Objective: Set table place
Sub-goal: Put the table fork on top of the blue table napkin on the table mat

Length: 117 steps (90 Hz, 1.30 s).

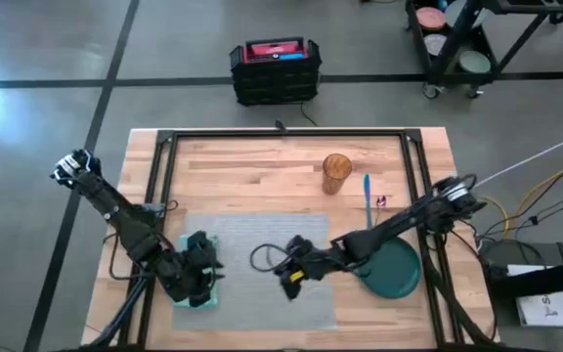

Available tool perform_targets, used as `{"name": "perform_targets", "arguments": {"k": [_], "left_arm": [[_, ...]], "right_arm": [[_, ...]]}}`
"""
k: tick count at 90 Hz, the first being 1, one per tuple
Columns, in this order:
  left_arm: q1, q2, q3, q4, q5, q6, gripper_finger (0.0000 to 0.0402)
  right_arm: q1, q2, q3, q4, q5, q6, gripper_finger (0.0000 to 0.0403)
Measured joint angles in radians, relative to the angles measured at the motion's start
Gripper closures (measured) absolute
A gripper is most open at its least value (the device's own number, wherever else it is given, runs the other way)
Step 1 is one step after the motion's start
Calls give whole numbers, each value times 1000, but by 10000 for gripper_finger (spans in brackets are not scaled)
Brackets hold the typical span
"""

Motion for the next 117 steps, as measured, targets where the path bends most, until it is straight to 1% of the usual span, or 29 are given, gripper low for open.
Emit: {"name": "perform_targets", "arguments": {"k": [5, 11, 21, 32, 42, 48, 58, 71, 82, 102, 117], "left_arm": [[-25, 0, -5, 1, -28, -64, 286], [-72, 0, -17, 10, -87, -147, 286], [-150, 0, -53, 65, -239, -277, 287], [-197, 25, -103, 188, -428, -368, 287], [-191, 73, -127, 288, -516, -377, 287], [-174, 109, -132, 327, -537, -377, 287], [-146, 160, -132, 383, -545, -377, 288], [-99, 200, -132, 438, -545, -382, 284], [-59, 210, -132, 462, -545, -368, 264], [-25, 210, -132, 526, -545, -287, 221], [-5, 213, -132, 594, -545, -194, 212]], "right_arm": [[-10, 36, 51, -1, 2, -26, 401], [-24, 68, 106, 2, 12, -62, 401], [-52, 106, 173, 4, 41, -119, 401], [-73, 123, 216, 1, 136, -173, 401], [-78, 121, 232, 17, 239, -211, 401], [-77, 121, 233, 34, 279, -234, 401], [-76, 121, 233, 73, 284, -251, 401], [-75, 121, 233, 69, 290, -253, 401], [-73, 121, 233, 87, 291, -254, 401], [-73, 121, 233, 85, 291, -262, 401], [-73, 121, 233, 85, 291, -262, 401]]}}
